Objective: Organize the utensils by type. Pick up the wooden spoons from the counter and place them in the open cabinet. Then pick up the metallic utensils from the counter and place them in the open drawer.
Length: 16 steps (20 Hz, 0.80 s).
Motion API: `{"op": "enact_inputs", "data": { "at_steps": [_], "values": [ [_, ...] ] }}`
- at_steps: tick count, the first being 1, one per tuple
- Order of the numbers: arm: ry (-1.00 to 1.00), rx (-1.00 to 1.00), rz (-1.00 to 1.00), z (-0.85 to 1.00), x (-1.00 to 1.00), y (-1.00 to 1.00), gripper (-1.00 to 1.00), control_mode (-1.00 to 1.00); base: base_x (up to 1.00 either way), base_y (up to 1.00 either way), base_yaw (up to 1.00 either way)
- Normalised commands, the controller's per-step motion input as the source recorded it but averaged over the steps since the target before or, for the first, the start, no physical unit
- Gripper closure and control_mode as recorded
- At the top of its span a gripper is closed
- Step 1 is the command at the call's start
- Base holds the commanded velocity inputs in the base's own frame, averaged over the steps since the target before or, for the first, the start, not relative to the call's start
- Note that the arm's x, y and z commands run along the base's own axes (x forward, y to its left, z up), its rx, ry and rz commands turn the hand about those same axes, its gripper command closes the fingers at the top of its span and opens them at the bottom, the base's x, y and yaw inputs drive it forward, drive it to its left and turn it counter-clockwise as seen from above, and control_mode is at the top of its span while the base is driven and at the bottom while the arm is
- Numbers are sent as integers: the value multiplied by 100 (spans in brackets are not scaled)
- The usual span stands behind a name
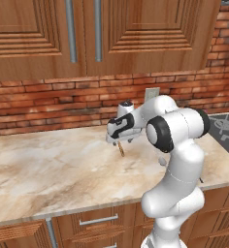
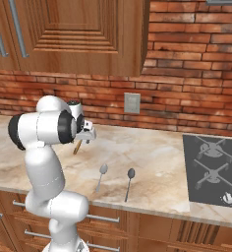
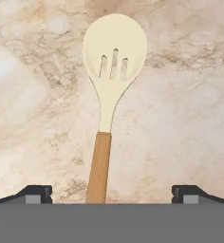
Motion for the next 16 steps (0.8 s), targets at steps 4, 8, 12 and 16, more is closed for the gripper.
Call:
{"op": "enact_inputs", "data": {
  "at_steps": [4, 8, 12, 16],
  "values": [
    [1, 0, 0, -33, 16, 6, -100, -100, 0, 0, 0],
    [0, 0, 0, -30, 11, 4, -100, -100, 0, 0, 0],
    [0, 0, 0, -31, 12, 6, -100, -100, 0, 0, 0],
    [0, 0, 0, -7, 1, 0, -100, -100, 0, 0, 0]
  ]
}}
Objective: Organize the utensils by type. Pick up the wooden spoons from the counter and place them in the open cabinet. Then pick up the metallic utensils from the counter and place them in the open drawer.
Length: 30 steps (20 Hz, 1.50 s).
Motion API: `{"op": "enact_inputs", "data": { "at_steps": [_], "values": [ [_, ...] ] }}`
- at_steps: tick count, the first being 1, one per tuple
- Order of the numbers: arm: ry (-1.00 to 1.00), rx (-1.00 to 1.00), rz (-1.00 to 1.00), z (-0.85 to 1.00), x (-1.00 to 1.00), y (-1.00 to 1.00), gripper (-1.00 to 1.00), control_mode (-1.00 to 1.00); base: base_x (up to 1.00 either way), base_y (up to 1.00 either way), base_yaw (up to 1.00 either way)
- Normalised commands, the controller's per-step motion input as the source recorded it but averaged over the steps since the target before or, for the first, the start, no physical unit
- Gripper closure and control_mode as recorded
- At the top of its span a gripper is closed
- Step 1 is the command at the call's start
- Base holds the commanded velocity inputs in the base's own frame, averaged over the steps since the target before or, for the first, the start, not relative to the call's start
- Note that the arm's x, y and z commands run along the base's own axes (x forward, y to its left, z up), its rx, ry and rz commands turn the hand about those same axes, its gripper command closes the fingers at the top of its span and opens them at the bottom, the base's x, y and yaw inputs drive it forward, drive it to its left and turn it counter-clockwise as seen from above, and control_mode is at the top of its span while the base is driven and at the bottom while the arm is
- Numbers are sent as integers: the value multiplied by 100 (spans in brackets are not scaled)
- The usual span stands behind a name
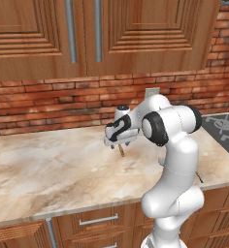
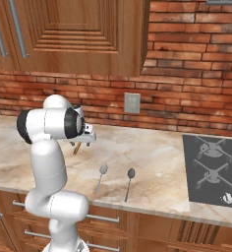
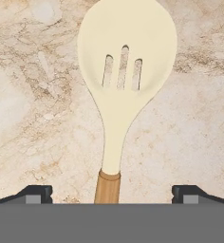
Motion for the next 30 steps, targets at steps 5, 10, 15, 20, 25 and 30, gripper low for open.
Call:
{"op": "enact_inputs", "data": {
  "at_steps": [5, 10, 15, 20, 25, 30],
  "values": [
    [0, 0, 0, 0, 0, 0, 100, -100, 0, 0, 0],
    [0, 0, 0, 0, 0, 0, 100, -100, 0, 0, 0],
    [0, 0, 0, 0, 0, 0, 100, -100, 0, 0, 0],
    [0, 0, 0, 0, -1, 0, 100, -100, 0, 0, 0],
    [0, 0, 0, 0, -13, 0, 100, -100, 0, 0, 0],
    [-1, 0, 4, 14, -39, -1, 100, -100, 0, 0, 0]
  ]
}}
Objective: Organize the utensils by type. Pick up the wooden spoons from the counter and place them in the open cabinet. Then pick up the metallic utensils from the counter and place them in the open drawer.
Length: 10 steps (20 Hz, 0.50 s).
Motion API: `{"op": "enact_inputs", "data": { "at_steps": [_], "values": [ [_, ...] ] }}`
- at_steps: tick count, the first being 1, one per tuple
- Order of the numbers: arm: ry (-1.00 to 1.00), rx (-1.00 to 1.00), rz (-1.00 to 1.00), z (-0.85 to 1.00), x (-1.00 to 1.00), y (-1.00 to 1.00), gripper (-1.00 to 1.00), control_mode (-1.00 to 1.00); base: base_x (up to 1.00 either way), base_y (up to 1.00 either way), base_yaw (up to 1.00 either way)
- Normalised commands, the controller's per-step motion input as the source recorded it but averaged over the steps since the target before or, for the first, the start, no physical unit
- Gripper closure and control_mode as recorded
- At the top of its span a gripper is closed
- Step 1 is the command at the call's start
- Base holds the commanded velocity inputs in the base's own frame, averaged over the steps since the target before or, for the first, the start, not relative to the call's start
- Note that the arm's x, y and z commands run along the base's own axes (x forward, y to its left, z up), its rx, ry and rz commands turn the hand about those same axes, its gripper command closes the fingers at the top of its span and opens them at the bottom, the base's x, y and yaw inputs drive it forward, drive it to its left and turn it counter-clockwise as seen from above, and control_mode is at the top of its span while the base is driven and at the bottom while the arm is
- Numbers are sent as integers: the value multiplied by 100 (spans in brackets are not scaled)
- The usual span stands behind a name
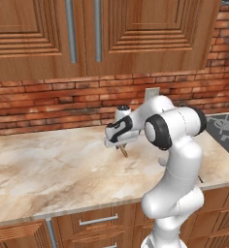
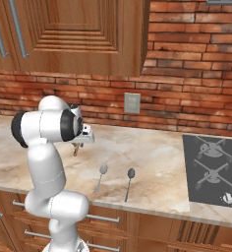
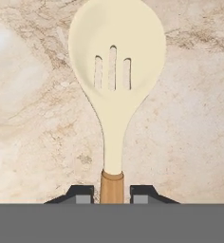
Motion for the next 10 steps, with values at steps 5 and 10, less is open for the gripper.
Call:
{"op": "enact_inputs", "data": {
  "at_steps": [5, 10],
  "values": [
    [-3, 0, 4, 41, -45, -6, 100, -100, 0, 0, 0],
    [-1, 0, 4, 44, -43, -12, 100, -100, 0, 0, 0]
  ]
}}
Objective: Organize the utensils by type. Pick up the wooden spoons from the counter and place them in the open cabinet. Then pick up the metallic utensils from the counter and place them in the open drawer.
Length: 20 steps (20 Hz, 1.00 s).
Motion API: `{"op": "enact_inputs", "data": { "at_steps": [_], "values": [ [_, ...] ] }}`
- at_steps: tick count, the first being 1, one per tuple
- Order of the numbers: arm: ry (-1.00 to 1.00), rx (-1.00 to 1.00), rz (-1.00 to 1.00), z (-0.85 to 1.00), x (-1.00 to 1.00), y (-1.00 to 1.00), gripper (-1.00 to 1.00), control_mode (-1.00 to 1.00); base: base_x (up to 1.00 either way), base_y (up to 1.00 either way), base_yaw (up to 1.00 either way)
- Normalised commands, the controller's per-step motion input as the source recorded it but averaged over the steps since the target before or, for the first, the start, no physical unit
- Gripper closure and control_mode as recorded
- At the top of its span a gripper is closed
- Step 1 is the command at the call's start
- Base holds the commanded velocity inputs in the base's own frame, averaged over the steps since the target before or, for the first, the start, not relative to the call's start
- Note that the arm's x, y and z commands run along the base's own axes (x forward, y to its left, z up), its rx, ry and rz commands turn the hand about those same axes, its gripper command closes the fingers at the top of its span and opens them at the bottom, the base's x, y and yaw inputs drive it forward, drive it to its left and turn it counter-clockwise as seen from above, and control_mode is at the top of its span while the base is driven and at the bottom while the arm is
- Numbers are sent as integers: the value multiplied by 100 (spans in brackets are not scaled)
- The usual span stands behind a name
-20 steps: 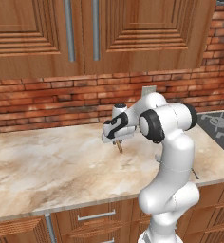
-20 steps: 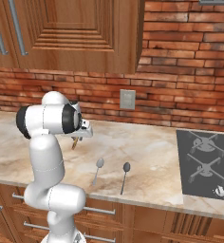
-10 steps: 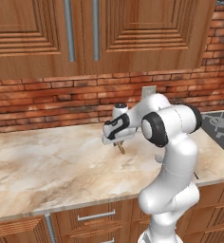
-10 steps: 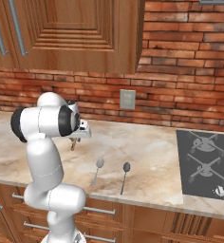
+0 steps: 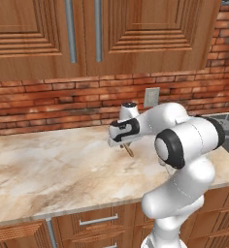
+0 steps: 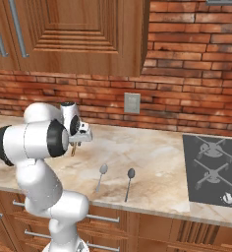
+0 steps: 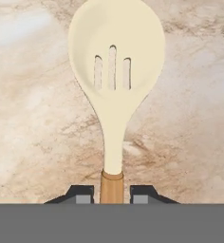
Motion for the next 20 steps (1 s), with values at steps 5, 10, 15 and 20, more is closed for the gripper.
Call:
{"op": "enact_inputs", "data": {
  "at_steps": [5, 10, 15, 20],
  "values": [
    [-3, 0, 7, 63, -31, -12, 100, -100, 0, 0, 0],
    [0, 0, 11, 68, -30, -9, 100, -100, 0, 0, 0],
    [0, 0, 18, 36, -32, -9, 100, -100, 0, 0, 0],
    [0, -3, 18, 21, -54, -13, 100, -100, 0, 0, 0]
  ]
}}
